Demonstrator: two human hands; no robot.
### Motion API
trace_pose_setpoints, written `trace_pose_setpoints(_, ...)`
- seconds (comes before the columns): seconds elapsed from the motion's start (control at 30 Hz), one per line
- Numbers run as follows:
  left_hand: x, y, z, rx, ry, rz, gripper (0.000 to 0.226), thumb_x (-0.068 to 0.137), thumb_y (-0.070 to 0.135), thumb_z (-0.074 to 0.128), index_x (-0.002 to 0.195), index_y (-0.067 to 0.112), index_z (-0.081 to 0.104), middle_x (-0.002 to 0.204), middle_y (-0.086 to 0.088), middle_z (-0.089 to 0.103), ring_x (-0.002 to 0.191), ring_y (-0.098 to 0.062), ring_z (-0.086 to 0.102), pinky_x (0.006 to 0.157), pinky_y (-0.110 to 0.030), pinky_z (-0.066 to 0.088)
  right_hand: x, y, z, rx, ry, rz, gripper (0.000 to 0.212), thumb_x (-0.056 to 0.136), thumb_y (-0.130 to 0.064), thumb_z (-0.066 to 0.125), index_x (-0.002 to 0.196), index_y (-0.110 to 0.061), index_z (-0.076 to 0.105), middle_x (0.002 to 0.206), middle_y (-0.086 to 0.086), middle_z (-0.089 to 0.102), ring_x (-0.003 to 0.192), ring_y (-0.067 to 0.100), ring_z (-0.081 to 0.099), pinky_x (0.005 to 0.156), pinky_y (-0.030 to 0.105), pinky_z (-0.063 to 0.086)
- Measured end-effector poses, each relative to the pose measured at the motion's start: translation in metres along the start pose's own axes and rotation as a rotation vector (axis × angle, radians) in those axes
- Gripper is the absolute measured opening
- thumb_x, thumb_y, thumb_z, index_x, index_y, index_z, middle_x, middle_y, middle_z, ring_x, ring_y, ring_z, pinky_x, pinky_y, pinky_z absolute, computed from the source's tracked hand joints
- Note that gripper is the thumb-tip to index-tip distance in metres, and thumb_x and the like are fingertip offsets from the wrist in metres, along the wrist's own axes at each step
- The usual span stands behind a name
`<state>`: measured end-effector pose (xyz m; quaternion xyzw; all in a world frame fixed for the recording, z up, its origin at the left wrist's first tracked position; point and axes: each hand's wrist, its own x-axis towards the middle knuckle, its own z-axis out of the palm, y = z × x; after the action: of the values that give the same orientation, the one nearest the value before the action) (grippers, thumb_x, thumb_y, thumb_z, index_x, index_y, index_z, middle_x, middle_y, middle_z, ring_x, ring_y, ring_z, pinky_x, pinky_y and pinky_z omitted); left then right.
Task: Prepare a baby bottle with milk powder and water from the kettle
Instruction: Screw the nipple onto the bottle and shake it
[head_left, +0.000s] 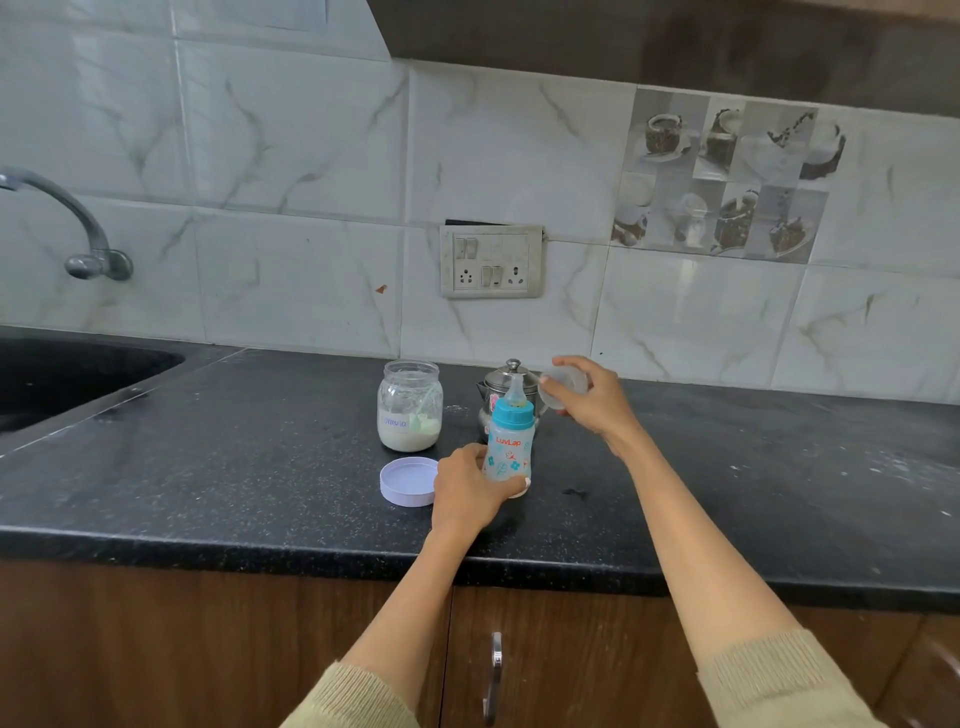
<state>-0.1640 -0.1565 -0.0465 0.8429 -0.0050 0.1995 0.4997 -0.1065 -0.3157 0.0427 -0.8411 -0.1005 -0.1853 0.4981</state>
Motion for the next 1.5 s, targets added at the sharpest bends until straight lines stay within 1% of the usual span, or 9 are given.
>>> trace_pose_setpoints(0.07,0.0,0.0,0.0,0.002,0.002,0.0,0.062,0.066,0.034,0.08,0.119,0.013,0.056,0.122,-0.004,0.062,0.109,-0.016,0.059,0.081,-0.023,0.045,0.0,-0.015,0.003,-0.029,0.054,-0.057,0.054,0.075,-0.045,0.073,0.124,-0.029,0.056,0.125,0.004,0.037,0.109,0.014,0.045,0.101,0.029,0.042)
trace_pose_setpoints(0.13,0.0,0.001,0.0,0.01,0.0,-0.004,0.062,0.066,0.034,0.08,0.119,0.013,0.055,0.123,-0.004,0.062,0.11,-0.017,0.059,0.083,-0.025,0.046,-0.001,-0.03,0.006,-0.075,0.058,-0.124,0.065,0.074,-0.049,0.072,0.132,-0.03,0.05,0.118,-0.001,0.028,0.106,0.01,0.036,0.097,0.02,0.03)
trace_pose_setpoints(0.3,0.0,0.0,0.001,0.008,0.005,-0.01,0.06,0.065,0.035,0.081,0.116,0.014,0.057,0.12,-0.003,0.063,0.107,-0.016,0.06,0.08,-0.024,0.046,-0.01,-0.052,0.018,-0.257,-0.174,-0.232,0.052,0.093,-0.047,0.046,0.14,-0.025,0.043,0.123,0.002,0.029,0.122,0.014,0.036,0.109,0.031,0.029)
trace_pose_setpoints(0.43,0.001,0.0,0.001,0.014,0.003,-0.011,0.06,0.066,0.035,0.08,0.117,0.014,0.056,0.121,-0.003,0.063,0.108,-0.016,0.06,0.081,-0.023,0.046,-0.017,-0.057,0.021,-0.362,-0.329,-0.218,0.037,0.1,-0.027,0.04,0.135,-0.022,0.051,0.133,0.003,0.034,0.127,0.019,0.038,0.108,0.033,0.032)
trace_pose_setpoints(0.7,0.002,-0.001,0.002,0.025,-0.005,-0.006,0.059,0.068,0.034,0.079,0.119,0.014,0.055,0.123,-0.004,0.062,0.111,-0.017,0.059,0.086,-0.028,0.048,-0.02,-0.065,0.02,-0.401,-0.38,-0.171,0.035,0.096,-0.012,0.048,0.126,-0.026,0.058,0.141,0.003,0.041,0.133,0.026,0.037,0.103,0.04,0.04)
trace_pose_setpoints(1.1,0.003,-0.003,0.004,-0.004,0.002,-0.012,0.058,0.067,0.036,0.079,0.116,0.017,0.055,0.12,-0.002,0.063,0.108,-0.015,0.06,0.077,-0.021,0.045,-0.021,-0.062,0.02,-0.402,-0.336,-0.144,0.034,0.092,-0.012,0.056,0.121,-0.028,0.06,0.139,0.001,0.048,0.127,0.025,0.045,0.086,0.031,0.045)
trace_pose_setpoints(1.2,0.004,-0.004,0.005,-0.001,0.003,-0.015,0.058,0.067,0.035,0.079,0.117,0.017,0.055,0.121,-0.002,0.063,0.109,-0.015,0.06,0.077,-0.022,0.044,-0.023,-0.067,0.025,-0.516,-0.316,-0.14,0.033,0.09,-0.01,0.058,0.119,-0.025,0.061,0.136,0.005,0.049,0.123,0.028,0.048,0.083,0.031,0.048)
trace_pose_setpoints(1.37,0.006,-0.005,0.005,-0.002,0.001,-0.021,0.058,0.067,0.034,0.079,0.117,0.017,0.056,0.12,-0.002,0.063,0.109,-0.016,0.059,0.08,-0.024,0.045,-0.02,-0.085,0.029,-0.793,-0.379,-0.132,0.034,0.088,-0.01,0.06,0.119,-0.023,0.062,0.134,0.006,0.052,0.118,0.026,0.051,0.091,0.037,0.051)
trace_pose_setpoints(1.5,0.006,-0.005,0.005,-0.002,-0.004,-0.015,0.058,0.067,0.034,0.079,0.117,0.015,0.057,0.119,-0.003,0.064,0.108,-0.016,0.06,0.077,-0.023,0.044,-0.021,-0.09,0.035,-0.893,-0.382,-0.122,0.035,0.084,-0.006,0.062,0.116,-0.022,0.062,0.13,0.007,0.053,0.113,0.026,0.054,0.087,0.036,0.053)
